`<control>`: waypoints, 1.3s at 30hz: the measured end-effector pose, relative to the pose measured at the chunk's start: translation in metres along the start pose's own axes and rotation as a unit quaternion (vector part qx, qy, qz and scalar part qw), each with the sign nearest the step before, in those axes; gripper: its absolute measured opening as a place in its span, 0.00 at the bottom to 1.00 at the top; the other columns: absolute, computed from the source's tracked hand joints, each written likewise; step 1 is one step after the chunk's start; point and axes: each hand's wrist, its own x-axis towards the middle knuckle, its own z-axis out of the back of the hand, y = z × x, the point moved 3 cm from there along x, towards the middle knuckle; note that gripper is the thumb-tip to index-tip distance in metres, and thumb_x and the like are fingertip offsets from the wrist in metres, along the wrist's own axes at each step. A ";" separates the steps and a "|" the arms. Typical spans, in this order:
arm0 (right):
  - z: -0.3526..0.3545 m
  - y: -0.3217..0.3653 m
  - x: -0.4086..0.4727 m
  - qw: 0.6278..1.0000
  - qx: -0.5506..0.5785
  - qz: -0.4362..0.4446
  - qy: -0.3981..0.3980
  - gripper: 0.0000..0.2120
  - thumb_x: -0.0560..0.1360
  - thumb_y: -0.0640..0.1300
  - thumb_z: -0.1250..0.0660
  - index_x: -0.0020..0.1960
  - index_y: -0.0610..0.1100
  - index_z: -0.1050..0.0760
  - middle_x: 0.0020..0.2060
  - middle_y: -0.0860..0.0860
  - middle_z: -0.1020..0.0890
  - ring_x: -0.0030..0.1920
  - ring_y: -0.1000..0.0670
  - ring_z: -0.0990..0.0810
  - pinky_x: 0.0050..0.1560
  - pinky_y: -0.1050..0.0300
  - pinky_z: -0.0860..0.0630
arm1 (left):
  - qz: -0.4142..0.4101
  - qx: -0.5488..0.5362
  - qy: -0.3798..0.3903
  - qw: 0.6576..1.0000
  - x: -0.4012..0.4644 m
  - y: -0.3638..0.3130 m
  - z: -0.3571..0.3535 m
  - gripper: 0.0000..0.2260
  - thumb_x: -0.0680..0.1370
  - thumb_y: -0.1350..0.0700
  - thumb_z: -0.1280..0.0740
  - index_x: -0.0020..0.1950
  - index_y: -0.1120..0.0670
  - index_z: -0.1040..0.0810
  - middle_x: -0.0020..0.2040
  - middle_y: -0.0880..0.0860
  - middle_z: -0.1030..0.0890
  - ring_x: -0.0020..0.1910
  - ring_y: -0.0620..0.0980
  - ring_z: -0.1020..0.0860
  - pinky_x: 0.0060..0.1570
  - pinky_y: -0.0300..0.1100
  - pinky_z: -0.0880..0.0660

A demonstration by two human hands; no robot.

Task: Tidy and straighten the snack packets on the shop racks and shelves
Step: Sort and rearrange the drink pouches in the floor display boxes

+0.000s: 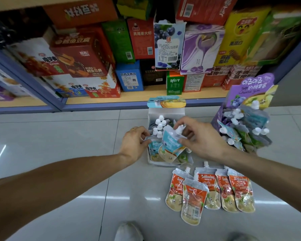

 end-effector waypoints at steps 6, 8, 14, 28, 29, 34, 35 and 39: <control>-0.054 0.017 0.038 0.971 -0.213 0.104 0.032 0.17 0.77 0.41 0.31 0.62 0.51 0.32 0.48 0.46 0.15 0.48 0.42 0.18 0.42 0.50 0.25 | 0.035 -0.048 -0.001 0.998 0.000 0.005 0.002 0.11 0.75 0.60 0.25 0.49 0.50 0.24 0.44 0.49 0.21 0.40 0.53 0.17 0.44 0.47 0.19; -0.067 0.015 0.046 0.965 -0.244 0.096 0.031 0.18 0.77 0.39 0.32 0.63 0.48 0.34 0.48 0.45 0.16 0.48 0.41 0.18 0.40 0.52 0.30 | 0.041 -0.047 0.003 0.998 -0.002 0.008 0.004 0.13 0.74 0.62 0.24 0.50 0.49 0.25 0.44 0.48 0.21 0.40 0.53 0.16 0.44 0.46 0.19; -0.081 -0.004 0.046 0.970 -0.235 0.053 0.045 0.19 0.79 0.41 0.33 0.64 0.47 0.38 0.50 0.43 0.16 0.47 0.39 0.17 0.44 0.47 0.19 | -0.013 -0.035 0.010 0.999 -0.014 0.010 0.008 0.16 0.73 0.60 0.26 0.56 0.46 0.25 0.53 0.48 0.26 0.41 0.46 0.20 0.41 0.38 0.20; -0.027 -0.040 -0.033 0.989 -0.059 -0.120 -0.065 0.45 0.65 0.64 0.22 0.74 0.58 0.42 0.59 0.54 0.32 0.37 0.56 0.20 0.43 0.53 0.22 | -0.352 0.208 0.005 0.913 -0.001 -0.025 0.012 0.29 0.75 0.43 0.26 0.73 0.47 0.31 0.75 0.53 0.32 0.72 0.56 0.31 0.70 0.54 0.28; -0.029 -0.039 -0.031 0.990 -0.069 -0.112 -0.052 0.47 0.65 0.64 0.22 0.76 0.61 0.45 0.60 0.53 0.33 0.36 0.55 0.19 0.44 0.52 0.20 | -0.383 0.258 0.040 0.886 0.004 -0.032 0.009 0.33 0.76 0.41 0.28 0.78 0.45 0.35 0.80 0.53 0.37 0.78 0.57 0.37 0.76 0.55 0.36; -0.032 -0.030 -0.001 0.984 -0.161 -0.063 -0.051 0.33 0.75 0.64 0.31 0.76 0.62 0.41 0.64 0.50 0.34 0.45 0.45 0.18 0.42 0.52 0.20 | -0.373 0.349 0.088 0.855 0.014 -0.041 -0.005 0.36 0.76 0.42 0.27 0.80 0.48 0.38 0.82 0.56 0.39 0.82 0.58 0.44 0.79 0.54 0.46; -0.033 -0.030 0.004 0.982 -0.169 -0.063 -0.056 0.29 0.76 0.63 0.33 0.74 0.60 0.37 0.63 0.50 0.33 0.47 0.44 0.18 0.42 0.52 0.20 | -0.374 0.355 0.077 0.853 0.014 -0.041 -0.005 0.35 0.75 0.42 0.26 0.79 0.49 0.35 0.80 0.56 0.36 0.81 0.58 0.42 0.79 0.53 0.44; -0.033 -0.028 0.016 0.983 -0.127 -0.077 -0.110 0.11 0.78 0.57 0.32 0.56 0.52 0.26 0.54 0.51 0.25 0.47 0.45 0.20 0.42 0.52 0.23 | -0.378 0.392 0.053 0.837 0.014 -0.039 -0.001 0.31 0.77 0.39 0.31 0.74 0.55 0.28 0.79 0.58 0.32 0.79 0.58 0.37 0.78 0.54 0.41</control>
